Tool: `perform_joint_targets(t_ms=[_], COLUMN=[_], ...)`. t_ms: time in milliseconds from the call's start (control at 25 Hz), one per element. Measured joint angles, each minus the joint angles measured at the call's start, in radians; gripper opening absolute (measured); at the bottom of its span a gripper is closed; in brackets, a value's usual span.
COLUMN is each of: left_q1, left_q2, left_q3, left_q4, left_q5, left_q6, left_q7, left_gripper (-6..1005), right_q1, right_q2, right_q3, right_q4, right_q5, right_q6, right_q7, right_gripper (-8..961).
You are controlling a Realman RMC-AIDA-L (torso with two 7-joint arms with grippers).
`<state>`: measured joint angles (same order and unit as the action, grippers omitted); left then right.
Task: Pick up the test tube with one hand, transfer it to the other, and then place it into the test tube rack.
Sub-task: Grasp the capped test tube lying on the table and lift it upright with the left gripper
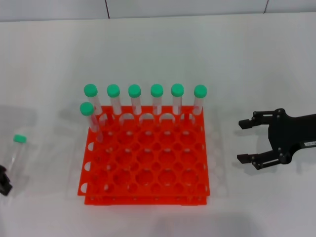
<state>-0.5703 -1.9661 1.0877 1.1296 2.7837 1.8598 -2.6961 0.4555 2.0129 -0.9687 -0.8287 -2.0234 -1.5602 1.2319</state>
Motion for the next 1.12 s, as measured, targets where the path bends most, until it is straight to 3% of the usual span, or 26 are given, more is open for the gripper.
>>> perform_joint_targets(t_ms=[200, 440, 520, 560, 720, 1120], left_q1=[0.046, 0.087, 0.090, 0.097, 0.113, 0.123], left_q2=[0.004, -0.004, -0.012, -0.033, -0.062, -0.075], left_q3=[-0.089, -0.103, -0.103, -0.103, -0.104, -0.108], left_q4=[0.117, 0.228, 0.239, 0.264, 0.316, 0.348], left_q5=[0.000, -0.003, -0.005, -0.007, -0.021, -0.163], left_q6=[-0.025, -0.100, -0.118, -0.156, -0.231, -0.350], left_q7=[0.026, 0.062, 0.081, 0.115, 0.160, 0.325], left_gripper=[183, 183, 183, 183, 182, 183], right_q1=[0.009, 0.003, 0.001, 0.001, 0.002, -0.012], right_q2=[-0.002, -0.004, -0.003, -0.003, -0.002, -0.004], right_q3=[0.007, 0.009, 0.010, 0.011, 0.021, 0.023], right_q4=[-0.003, -0.028, -0.035, -0.036, -0.038, -0.061], right_q5=[0.006, 0.036, 0.038, 0.039, 0.047, 0.108], right_q6=[-0.002, 0.005, 0.006, 0.009, 0.030, 0.076], right_q7=[0.004, 0.012, 0.017, 0.021, 0.041, 0.083], right_gripper=[839, 839, 839, 839, 839, 840])
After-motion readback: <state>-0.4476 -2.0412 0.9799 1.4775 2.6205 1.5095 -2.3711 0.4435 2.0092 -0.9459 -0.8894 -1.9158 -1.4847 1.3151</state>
